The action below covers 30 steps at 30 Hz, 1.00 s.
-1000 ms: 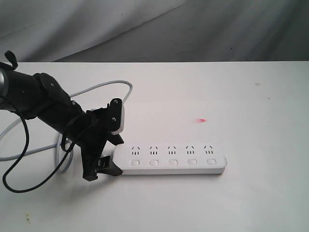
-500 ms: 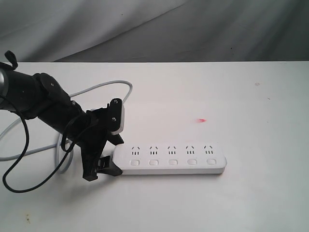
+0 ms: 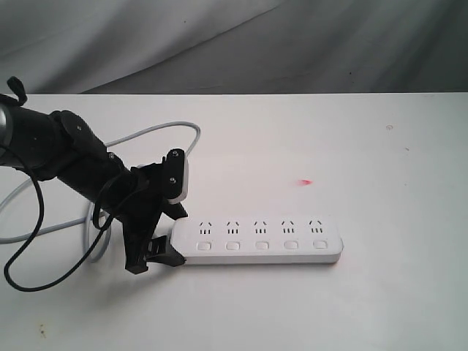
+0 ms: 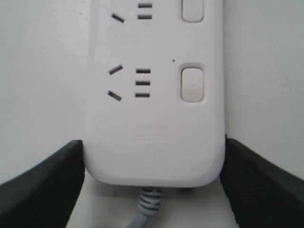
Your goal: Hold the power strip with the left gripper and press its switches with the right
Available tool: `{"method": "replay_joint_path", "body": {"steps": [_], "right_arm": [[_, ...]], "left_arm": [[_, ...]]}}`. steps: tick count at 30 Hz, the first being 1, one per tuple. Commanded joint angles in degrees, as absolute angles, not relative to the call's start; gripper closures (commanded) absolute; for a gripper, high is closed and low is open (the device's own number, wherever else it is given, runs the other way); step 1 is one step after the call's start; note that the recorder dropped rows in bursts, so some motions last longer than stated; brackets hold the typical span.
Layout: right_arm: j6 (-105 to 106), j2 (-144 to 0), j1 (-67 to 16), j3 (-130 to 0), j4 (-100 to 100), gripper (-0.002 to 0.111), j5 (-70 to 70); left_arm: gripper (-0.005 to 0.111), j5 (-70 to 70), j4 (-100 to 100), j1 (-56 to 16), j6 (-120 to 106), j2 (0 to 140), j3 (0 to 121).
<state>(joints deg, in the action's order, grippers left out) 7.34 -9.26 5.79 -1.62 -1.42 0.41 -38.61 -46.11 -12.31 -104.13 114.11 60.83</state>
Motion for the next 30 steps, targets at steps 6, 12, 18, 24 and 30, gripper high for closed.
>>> {"method": "replay_joint_path", "body": {"steps": [6,12,18,24,30], "right_arm": [[7.14,-8.94,6.15,-1.36,-0.76,0.108,0.0],[7.28,-8.94,6.15,-1.36,-0.76,0.108,0.0],[7.28,-8.94,6.15,-1.36,-0.76,0.108,0.0],[7.28,-8.94,6.15,-1.36,-0.76,0.108,0.0],[7.17,-8.94,6.15,-1.36,-0.76,0.108,0.0]], "left_arm": [[0.038,-38.58,-46.11,-12.55,-103.87,114.25,60.98],[0.038,-38.58,-46.11,-12.55,-103.87,114.25,60.98],[0.038,-38.85,-46.45,-12.55,-103.87,114.25,60.98],[0.038,-38.85,-46.6,-12.55,-103.87,114.25,60.98],[0.025,-38.74,-46.6,-12.55,-103.44,114.25,60.98]]}}
